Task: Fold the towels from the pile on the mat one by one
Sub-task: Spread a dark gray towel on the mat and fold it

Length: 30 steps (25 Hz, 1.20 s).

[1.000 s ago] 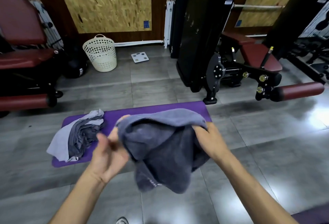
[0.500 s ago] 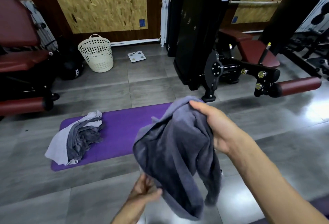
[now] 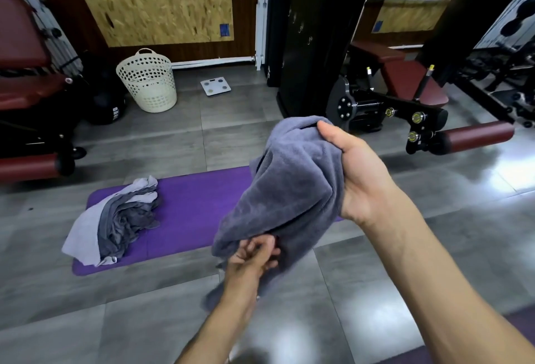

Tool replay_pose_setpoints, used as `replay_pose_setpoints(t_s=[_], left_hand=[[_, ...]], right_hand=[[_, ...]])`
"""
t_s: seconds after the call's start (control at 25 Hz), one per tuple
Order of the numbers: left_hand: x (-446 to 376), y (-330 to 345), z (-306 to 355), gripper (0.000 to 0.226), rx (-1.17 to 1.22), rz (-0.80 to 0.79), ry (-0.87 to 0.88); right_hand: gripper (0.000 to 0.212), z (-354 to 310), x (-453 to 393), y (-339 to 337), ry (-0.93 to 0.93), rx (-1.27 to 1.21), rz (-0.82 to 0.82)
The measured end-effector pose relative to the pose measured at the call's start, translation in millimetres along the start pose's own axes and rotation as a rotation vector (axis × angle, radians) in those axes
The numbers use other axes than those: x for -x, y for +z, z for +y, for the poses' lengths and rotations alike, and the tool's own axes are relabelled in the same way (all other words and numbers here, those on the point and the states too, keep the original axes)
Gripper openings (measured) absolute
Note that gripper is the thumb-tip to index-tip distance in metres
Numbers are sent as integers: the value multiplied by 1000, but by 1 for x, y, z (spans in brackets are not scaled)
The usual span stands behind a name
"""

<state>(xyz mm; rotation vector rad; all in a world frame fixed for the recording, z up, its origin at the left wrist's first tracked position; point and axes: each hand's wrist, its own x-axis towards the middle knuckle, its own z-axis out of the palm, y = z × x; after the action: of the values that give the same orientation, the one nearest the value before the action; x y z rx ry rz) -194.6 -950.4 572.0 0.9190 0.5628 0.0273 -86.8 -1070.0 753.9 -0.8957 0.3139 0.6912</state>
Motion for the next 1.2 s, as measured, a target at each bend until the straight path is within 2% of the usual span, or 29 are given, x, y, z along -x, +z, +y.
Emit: replay_pose_setpoints(t_s=[0.08,0.2,0.24,0.32,0.44,0.48,0.52,0.6,0.64,0.72,0.8,0.84,0.96,1.12,1.2], left_hand=[[-5,5,15,18,41,175,117],[-19,-5,39,44,8,280,210],[-26,-9,44,46,-30,267,179],[-29,-12,48,27,-73,136,66],[-22,-1,47,5,-101,-38,1],[-18,5,50,6,-56,-51,-10],[-15,11,54,11,3,-35,-19],[-9,29,66,21,107,-20,-56],[-6,40,72,25,122,-28,-70],[1,65,81,33,56,-40,-60],[10,88,92,33,-30,-49,-14],[15,97,98,28,-72,-66,7],[39,119,114,19,-220,-122,61],[59,115,125,51,-518,-105,320],[58,102,134,54,-737,-108,422]], right_hand=[[53,1,1,-9,18,-20,12],[56,5,2,-21,54,-48,5],[56,6,2,-24,69,-53,4],[54,8,5,-29,81,-54,-8],[46,3,1,-32,41,-38,20],[40,2,-5,-37,-48,82,107],[36,2,-11,-43,-173,308,228],[45,11,-15,-59,-468,782,563],[45,22,-13,-64,-592,849,616],[32,61,-5,-69,-688,844,449],[28,106,-1,-69,-584,811,232],[31,123,-3,-69,-555,809,186],[27,139,-26,-68,-666,731,316],[21,131,-48,-58,-840,878,514],[24,127,-54,-56,-856,896,572]])
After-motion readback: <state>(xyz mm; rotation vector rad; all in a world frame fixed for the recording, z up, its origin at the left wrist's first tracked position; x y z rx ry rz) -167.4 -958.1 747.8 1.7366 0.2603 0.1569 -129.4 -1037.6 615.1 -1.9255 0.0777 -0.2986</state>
